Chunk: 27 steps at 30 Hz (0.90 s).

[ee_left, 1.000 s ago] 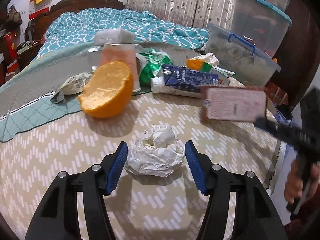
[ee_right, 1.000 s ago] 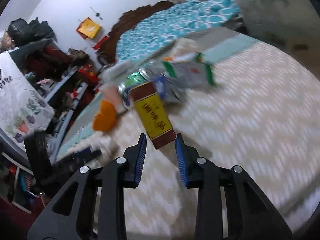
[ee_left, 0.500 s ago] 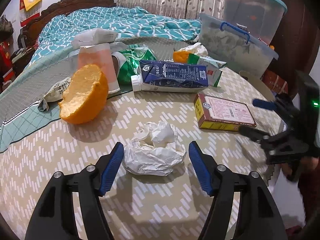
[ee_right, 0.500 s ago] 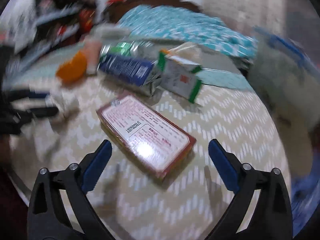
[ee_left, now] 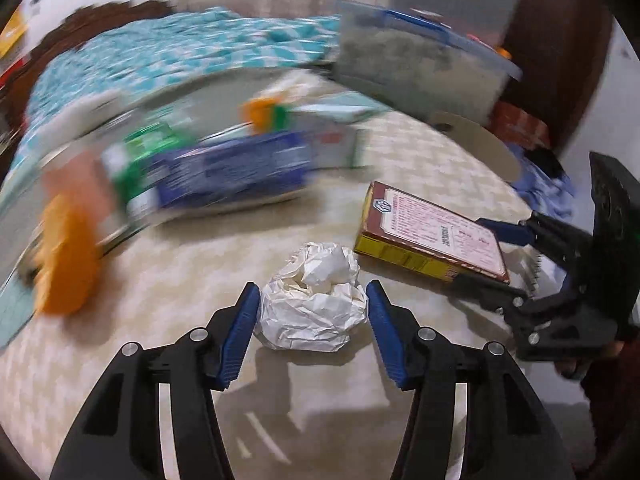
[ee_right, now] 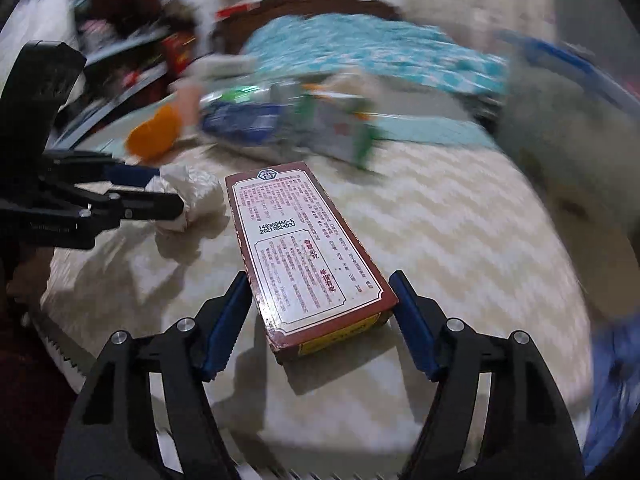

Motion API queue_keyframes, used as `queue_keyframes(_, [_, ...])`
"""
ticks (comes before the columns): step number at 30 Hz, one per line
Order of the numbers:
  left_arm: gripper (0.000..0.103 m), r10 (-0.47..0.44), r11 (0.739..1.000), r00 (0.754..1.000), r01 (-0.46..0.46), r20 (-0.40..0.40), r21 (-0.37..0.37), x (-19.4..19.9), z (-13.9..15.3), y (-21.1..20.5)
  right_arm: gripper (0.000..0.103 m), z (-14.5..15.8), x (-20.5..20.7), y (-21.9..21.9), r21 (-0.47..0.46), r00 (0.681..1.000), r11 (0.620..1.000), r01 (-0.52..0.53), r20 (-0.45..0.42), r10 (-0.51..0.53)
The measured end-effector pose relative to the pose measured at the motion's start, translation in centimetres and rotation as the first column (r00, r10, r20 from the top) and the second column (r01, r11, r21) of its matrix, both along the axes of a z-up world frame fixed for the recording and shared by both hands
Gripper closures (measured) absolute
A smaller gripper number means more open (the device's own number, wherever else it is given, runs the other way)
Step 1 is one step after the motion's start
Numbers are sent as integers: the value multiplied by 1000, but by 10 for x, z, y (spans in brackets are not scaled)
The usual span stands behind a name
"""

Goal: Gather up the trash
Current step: 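Carry both items over the tan bin and open both tools to drop them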

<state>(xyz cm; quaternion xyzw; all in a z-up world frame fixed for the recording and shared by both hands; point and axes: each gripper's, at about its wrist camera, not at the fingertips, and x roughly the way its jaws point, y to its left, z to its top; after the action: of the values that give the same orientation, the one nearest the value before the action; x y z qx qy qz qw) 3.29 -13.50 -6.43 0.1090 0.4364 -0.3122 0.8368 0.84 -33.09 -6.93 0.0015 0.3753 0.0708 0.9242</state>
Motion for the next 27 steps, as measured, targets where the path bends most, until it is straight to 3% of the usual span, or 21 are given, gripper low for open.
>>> queue_keyframes(3, [51, -115, 993, 993, 115, 13, 6, 2, -1, -55, 33, 2, -14, -40, 2, 985, 986, 167, 37, -166])
queue_keyframes(5, [51, -175, 985, 984, 175, 17, 5, 7, -2, -92, 33, 5, -20, -74, 45, 959, 960, 276, 48, -278])
queue_keyframes(12, [50, -301, 953, 953, 301, 10, -33, 44, 7, -226, 33, 21, -6, -168, 90, 868, 870, 485, 66, -492])
queue_keyframes(14, [46, -311, 950, 950, 310, -11, -39, 55, 7, -257, 33, 20, 6, -193, 88, 839, 838, 539, 30, -543])
queue_keyframes(15, [39, -314, 949, 949, 312, -29, -42, 61, 6, -274, 31, 19, 7, -202, 95, 831, 829, 551, 20, -555])
queue_keyframes(16, [25, -313, 950, 949, 311, -41, -37, 67, 5, -288, 31, 19, 10, -211, 96, 818, 815, 571, 17, -575])
queue_keyframes(17, [20, -302, 953, 953, 301, -36, -27, 72, 4, -296, 26, 18, 11, -216, 92, 802, 800, 593, 22, -597])
queue_keyframes(20, [19, -239, 971, 971, 239, -25, -33, 86, 9, -299, 22, 20, 7, -222, 118, 785, 783, 611, 45, -618])
queue_keyframes(23, [20, -228, 970, 971, 221, -66, -101, 88, 18, -273, 24, 27, -6, -217, 166, 777, 778, 606, 90, -623])
queue_keyframes(25, [20, -236, 965, 969, 225, -72, -139, 79, 26, -239, 31, 32, -9, -207, 208, 799, 798, 566, 99, -593])
queue_keyframes(27, [21, -248, 959, 966, 234, -78, -158, 69, 30, -209, 46, 36, -3, -193, 240, 834, 824, 514, 86, -545])
